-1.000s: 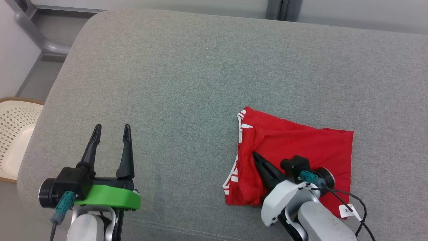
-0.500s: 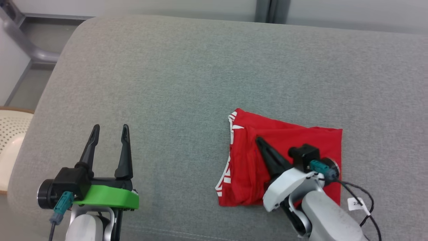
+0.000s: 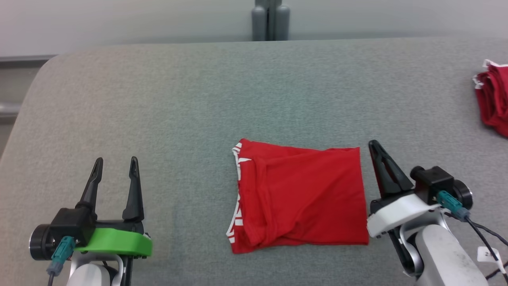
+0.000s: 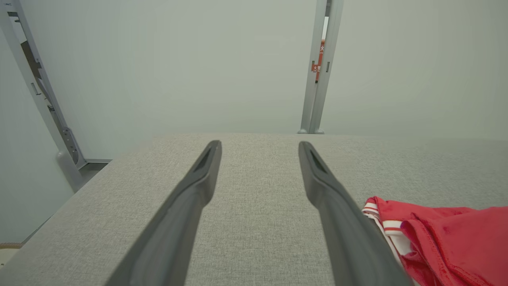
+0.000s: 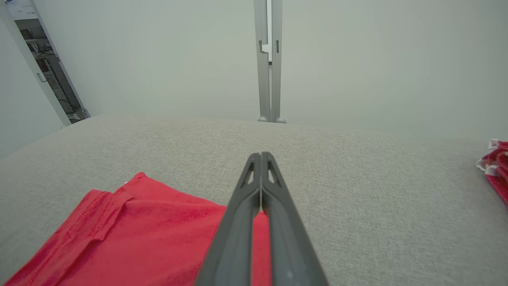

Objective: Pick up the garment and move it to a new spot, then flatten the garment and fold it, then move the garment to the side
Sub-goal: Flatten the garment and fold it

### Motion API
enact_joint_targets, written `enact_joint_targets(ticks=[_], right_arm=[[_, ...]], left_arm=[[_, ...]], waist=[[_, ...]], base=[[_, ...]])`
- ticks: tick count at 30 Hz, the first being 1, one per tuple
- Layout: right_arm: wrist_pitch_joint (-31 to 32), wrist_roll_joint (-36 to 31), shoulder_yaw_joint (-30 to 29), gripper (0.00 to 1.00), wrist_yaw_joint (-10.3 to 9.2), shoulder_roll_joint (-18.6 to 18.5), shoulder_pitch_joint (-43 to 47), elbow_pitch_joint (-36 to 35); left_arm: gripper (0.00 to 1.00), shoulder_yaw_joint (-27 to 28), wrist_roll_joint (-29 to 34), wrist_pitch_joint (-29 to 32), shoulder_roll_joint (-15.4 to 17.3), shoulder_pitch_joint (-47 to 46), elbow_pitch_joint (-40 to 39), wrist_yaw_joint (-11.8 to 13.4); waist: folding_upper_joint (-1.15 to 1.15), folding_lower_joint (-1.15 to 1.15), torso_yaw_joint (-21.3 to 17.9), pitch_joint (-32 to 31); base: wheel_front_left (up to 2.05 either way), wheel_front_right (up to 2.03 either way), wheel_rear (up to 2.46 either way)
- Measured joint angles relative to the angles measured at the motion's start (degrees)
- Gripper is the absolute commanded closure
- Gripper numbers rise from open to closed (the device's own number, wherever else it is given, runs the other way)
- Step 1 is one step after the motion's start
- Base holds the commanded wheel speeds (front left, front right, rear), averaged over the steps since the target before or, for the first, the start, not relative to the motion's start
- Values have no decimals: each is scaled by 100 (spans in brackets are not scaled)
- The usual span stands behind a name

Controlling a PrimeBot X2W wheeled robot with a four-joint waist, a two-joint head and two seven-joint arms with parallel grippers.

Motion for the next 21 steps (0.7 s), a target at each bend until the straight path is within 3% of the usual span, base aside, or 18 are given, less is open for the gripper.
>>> enact_joint_targets(ticks=[5,7,8,21], right_arm=[[0,-9,-210,98,0,-158,353,-408],[0,-11,-292,38,0,-196,504,-568],[0,-18,-334,0,0,-212,586,-647],[0,2,-695,0,0,-134,1360,-1228]], left_arm=[[0,68,25,0,5,110,-2,0],[0,97,32,1,3,157,2,0],[0,115,32,1,1,179,13,0],[0,372,51,1,7,507,99,0]], waist=[[0,0,-280,-131],[0,0,-375,-189],[0,0,-421,-224],[0,0,-647,-642]], base=[[0,0,0],[0,0,0],[0,0,0],[0,0,0]])
